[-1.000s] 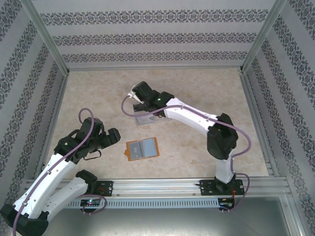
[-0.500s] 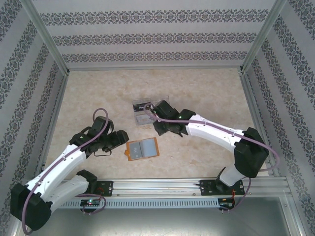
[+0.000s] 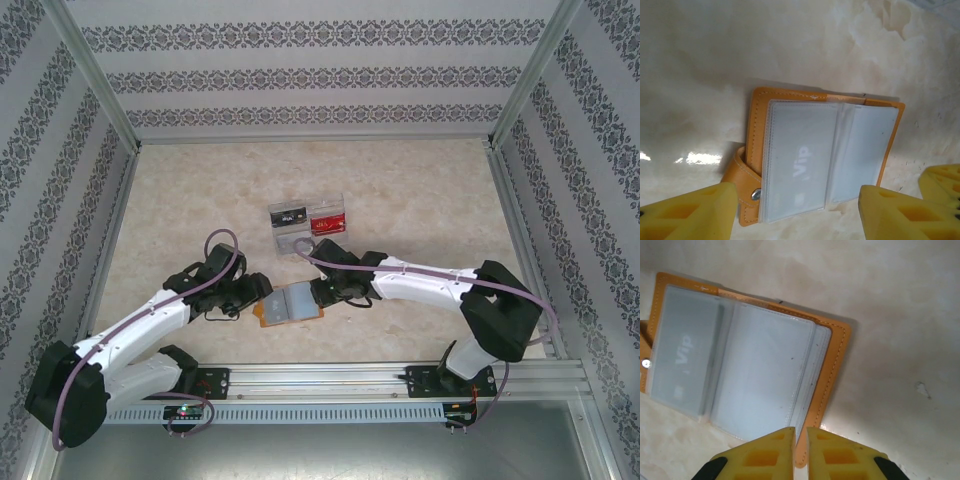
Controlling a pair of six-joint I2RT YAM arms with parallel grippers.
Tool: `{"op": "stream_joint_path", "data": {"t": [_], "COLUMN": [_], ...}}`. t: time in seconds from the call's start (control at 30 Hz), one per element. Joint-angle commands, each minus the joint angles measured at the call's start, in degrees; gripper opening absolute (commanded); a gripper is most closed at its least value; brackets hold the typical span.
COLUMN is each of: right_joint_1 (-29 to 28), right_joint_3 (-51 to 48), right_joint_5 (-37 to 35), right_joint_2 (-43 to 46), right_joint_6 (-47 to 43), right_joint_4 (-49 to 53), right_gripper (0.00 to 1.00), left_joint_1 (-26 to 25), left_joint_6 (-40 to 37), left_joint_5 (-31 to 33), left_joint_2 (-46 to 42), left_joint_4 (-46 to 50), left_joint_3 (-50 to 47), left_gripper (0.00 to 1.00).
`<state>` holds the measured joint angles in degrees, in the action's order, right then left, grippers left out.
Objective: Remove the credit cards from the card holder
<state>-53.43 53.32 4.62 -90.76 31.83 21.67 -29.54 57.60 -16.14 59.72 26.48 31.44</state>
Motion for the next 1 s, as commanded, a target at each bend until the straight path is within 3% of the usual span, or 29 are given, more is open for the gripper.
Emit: {"op": "stream_joint_path", "data": {"t": [0.0,0.97], "right_joint_1": [-0.4,-0.4], "right_joint_3": [-1.2,-2.0], "right_joint_5": [0.8,0.5], "right_joint_2": [-2.4,-8.3], "right_joint_6": [1.7,2.8], "right_joint_4": [-2.0,-2.0], "right_gripper": [0.16,0.17], "left_joint_1": [-1.6,-4.0], "left_joint_6": [1.8,-1.1], "left_joint_5": [-0.4,-3.7], "left_joint_2": [1.8,13.1], "left_joint_4": [-4.2,-9.9], "left_joint_3": [-0.5,0.7], "left_gripper": [0.65,0.58]}}
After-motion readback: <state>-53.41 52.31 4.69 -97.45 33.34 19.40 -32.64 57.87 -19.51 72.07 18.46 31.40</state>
